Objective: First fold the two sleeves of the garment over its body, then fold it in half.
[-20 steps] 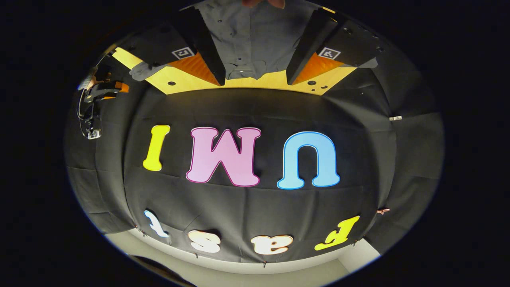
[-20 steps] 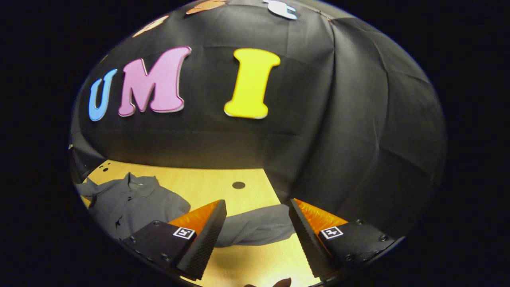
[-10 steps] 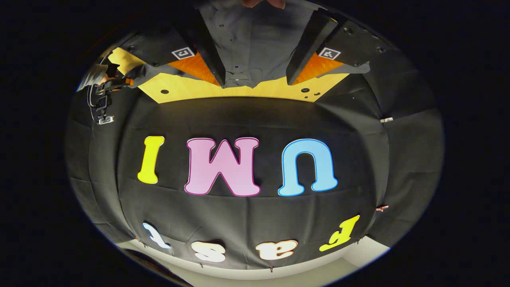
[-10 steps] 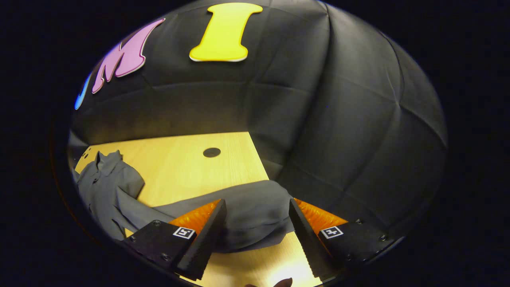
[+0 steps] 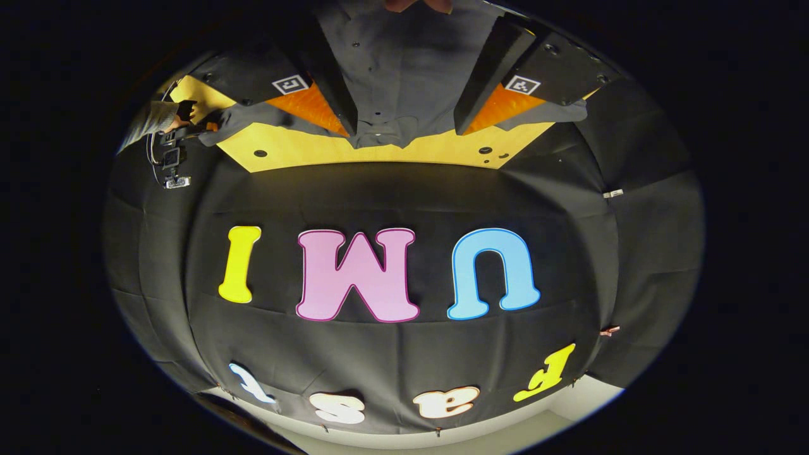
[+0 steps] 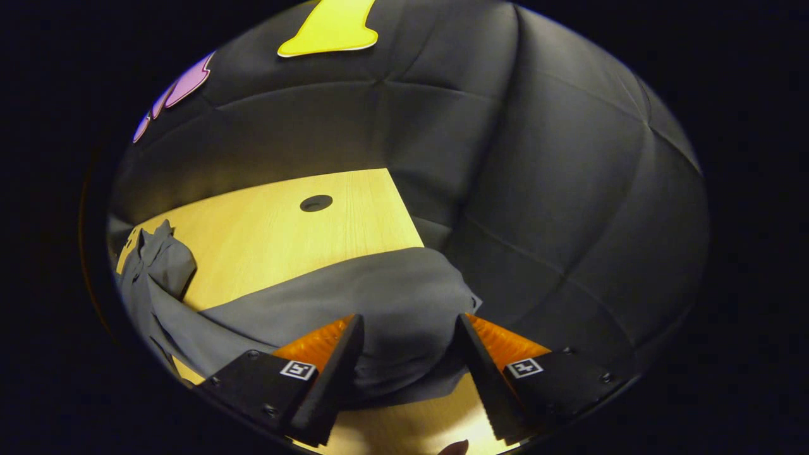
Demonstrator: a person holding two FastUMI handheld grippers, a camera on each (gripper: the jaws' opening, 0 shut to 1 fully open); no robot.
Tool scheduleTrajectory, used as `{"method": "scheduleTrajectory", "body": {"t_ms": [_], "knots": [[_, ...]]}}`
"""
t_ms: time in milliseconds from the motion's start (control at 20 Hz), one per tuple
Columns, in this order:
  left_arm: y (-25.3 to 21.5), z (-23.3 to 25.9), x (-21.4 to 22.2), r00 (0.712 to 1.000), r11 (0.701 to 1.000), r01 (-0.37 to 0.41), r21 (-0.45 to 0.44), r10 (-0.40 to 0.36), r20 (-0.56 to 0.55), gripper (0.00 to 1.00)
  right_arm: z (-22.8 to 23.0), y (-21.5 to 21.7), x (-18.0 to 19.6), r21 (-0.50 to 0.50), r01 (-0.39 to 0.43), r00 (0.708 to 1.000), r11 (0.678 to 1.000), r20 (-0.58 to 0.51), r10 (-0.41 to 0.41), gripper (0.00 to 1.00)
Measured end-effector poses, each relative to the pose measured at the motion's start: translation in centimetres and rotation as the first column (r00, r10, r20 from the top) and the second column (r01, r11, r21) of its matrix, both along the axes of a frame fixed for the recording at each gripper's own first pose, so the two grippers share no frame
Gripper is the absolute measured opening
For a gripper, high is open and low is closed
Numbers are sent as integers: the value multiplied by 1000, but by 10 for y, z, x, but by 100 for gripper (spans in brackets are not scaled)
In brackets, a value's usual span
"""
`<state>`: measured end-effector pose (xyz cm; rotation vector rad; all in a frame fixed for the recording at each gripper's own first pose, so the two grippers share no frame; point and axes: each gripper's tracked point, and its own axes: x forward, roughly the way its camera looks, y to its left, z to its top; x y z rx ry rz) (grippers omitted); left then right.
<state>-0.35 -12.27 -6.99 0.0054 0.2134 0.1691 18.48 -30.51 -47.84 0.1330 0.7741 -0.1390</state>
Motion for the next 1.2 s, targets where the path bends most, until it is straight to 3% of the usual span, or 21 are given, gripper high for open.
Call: {"method": "scheduleTrajectory", "body": {"t_ms": [50, 100, 250, 300, 350, 650, 1200], "knots": [[1, -1, 1, 1000, 1000, -3, 1, 3, -2, 97, 2, 2, 2, 12, -1, 1000, 1000, 5, 1, 72], [1, -2, 1, 1000, 1000, -4, 0, 4, -6, 97, -2, 6, 3, 33, -22, 1000, 999, 7, 22, 73], [5, 0, -4, 1000, 1000, -4, 8, 4, -5, 97, 1, 10, -1, 23, -53, 998, 998, -14, 54, 13], [7, 3, -4, 1000, 1000, -2, 14, 2, 0, 96, 3, 10, -3, 6, -53, 998, 999, -25, 53, 13], [11, 5, -6, 1000, 1000, -3, 22, 3, 6, 96, 10, 14, -3, 8, -55, 998, 998, -19, 55, 7], [35, 17, -11, 999, 999, 19, 26, -20, 42, 96, 99, 30, -7, 43, -44, 988, 998, 150, 37, 6], [106, 21, -14, 988, 991, 131, -15, -129, 84, 96, 270, 75, -77, 18, 46, 937, 999, 346, -49, 6]]}}
